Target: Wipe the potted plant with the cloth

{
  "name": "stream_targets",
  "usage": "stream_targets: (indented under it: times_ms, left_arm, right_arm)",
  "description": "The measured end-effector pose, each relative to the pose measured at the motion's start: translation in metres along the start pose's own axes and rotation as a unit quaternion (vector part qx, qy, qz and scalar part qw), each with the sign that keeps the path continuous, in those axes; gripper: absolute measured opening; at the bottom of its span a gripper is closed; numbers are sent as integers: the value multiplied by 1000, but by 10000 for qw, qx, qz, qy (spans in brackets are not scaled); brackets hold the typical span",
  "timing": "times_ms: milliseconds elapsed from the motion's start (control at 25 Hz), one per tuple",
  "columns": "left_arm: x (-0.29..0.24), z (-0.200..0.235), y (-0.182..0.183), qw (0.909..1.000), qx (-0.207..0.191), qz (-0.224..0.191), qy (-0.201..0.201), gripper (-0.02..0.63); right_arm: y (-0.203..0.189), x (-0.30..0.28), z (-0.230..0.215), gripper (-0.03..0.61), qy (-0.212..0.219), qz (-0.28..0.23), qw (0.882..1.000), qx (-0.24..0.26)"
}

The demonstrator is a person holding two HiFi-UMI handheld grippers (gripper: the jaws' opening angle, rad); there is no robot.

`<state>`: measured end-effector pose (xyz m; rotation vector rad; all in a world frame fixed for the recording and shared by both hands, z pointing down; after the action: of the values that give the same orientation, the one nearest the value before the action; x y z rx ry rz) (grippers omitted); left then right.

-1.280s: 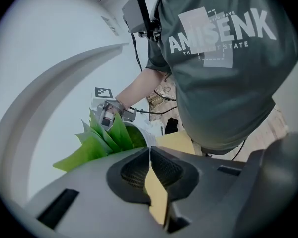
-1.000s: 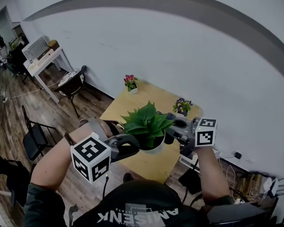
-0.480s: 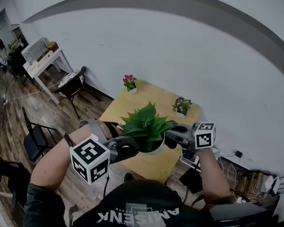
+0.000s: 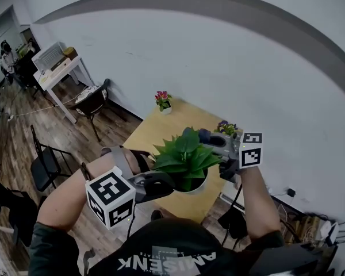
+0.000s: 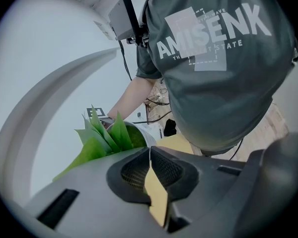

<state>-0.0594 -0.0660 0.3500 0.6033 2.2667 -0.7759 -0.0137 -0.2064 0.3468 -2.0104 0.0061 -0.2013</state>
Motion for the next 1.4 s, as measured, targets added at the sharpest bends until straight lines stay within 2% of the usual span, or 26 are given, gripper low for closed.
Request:
stream_targets:
  times_ms: [120, 200, 400, 720, 920, 1120, 1400]
  left_arm:
    - [0, 0, 2, 10000, -20, 58, 42, 14]
    - [1, 0, 4, 9999, -1, 95, 114, 12]
    - [0, 2, 4, 9997, 86, 186, 152, 12]
    - [-1, 3, 0, 9993, 201, 253, 170, 14]
    - [-3, 3, 0, 9987, 375, 325, 132, 14]
    - [-11, 6, -4, 9973, 610, 384, 121, 14]
    - [0, -9, -12, 9939, 1076, 196, 141, 14]
  right_arm:
    - [25, 3, 11, 46, 522, -466, 9975, -36]
    - [35, 4, 15, 46, 712, -584, 9957, -73]
    - [19, -9, 16, 45, 1038, -169, 9941, -271]
    - [-12, -12, 3, 46, 1366, 77, 9874, -800]
    - [-31, -4, -1, 44, 1386, 58, 9843, -1093]
    - [-27, 10, -1, 44, 1363, -222, 9839, -1131]
    - [-33, 5, 13, 46, 760, -556, 9907, -983]
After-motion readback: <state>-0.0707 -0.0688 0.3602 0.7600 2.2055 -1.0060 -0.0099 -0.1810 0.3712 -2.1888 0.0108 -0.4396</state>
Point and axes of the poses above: the fingertips, and each gripper's own axes: x backward along the fingers, z to its left, y out of its top, the point moved 1 cm from there along x, backward along the fingers, and after that the axes turned 8 degrees about y, right-handed, at the moved point
